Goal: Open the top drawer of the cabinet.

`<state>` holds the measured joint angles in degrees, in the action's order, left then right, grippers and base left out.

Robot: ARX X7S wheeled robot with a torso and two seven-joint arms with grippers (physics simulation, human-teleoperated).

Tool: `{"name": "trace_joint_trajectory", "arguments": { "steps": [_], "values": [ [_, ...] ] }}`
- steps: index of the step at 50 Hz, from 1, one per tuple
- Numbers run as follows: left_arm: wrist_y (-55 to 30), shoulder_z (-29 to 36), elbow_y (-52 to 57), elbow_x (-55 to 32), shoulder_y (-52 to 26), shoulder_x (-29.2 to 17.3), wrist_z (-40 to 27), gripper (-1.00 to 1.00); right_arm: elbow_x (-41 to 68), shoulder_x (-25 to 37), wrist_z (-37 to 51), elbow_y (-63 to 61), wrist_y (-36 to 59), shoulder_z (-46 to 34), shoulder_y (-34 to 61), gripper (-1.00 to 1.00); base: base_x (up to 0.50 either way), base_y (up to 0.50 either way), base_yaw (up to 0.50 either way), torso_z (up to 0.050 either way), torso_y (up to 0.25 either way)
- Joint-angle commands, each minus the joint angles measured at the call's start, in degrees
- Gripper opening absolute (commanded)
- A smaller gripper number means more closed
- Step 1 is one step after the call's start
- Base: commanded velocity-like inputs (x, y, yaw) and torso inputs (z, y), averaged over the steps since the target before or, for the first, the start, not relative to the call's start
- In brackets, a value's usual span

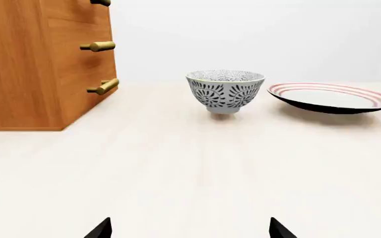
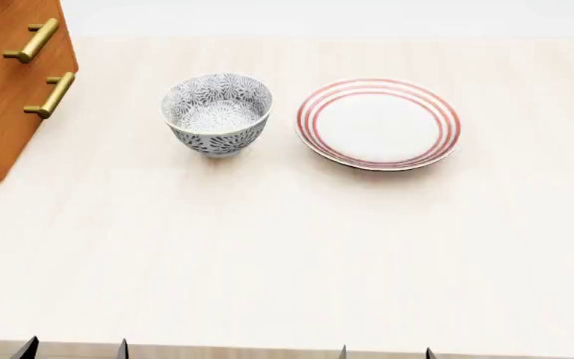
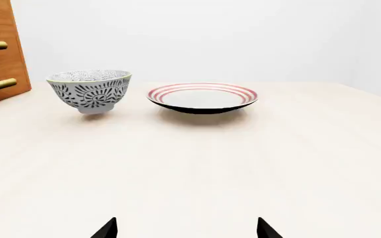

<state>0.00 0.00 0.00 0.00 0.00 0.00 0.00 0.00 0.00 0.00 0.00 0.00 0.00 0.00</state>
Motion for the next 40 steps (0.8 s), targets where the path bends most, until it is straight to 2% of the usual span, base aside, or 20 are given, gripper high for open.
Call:
{"name": "trace_joint_trajectory", "arguments": {
  "steps": [1,17,18,19,40],
  "values": [
    [0.0,1.0,-0.3,-1.0,-0.2,-0.9,-1.0,1.00,0.6,0.9,1.2,0.0,0.1,-1.3,0.1,1.00,0.00,0.00,0.00,0.000,0.000],
    [-0.3,3.9,-0.6,-3.3,-0.3,-3.2,-3.6,1.00,2.6,3.3,3.7,0.1,0.1,-4.2,0.0,1.00,0.00,0.00,0.00,0.000,0.000],
    [3.1,7.5,-0.3,-6.0,0.3,-6.2,-5.9,1.00,5.4,6.0,6.7,-0.2,0.0,-7.5,-0.1,1.00,0.00,0.00,0.00,0.000,0.000],
    [-0.5,0.8,-0.5,-0.6,-0.2,-0.6,-0.5,1.00,-0.1,0.6,0.6,0.1,0.1,-1.1,-0.2,1.00,0.00,0.00,0.00,0.000,0.000],
    [-1.4,4.2,-1.6,-3.2,-0.9,-3.3,-4.9,1.00,2.9,3.5,4.0,0.8,-0.4,-4.6,0.1,1.00,0.00,0.00,0.00,0.000,0.000]
  ]
}}
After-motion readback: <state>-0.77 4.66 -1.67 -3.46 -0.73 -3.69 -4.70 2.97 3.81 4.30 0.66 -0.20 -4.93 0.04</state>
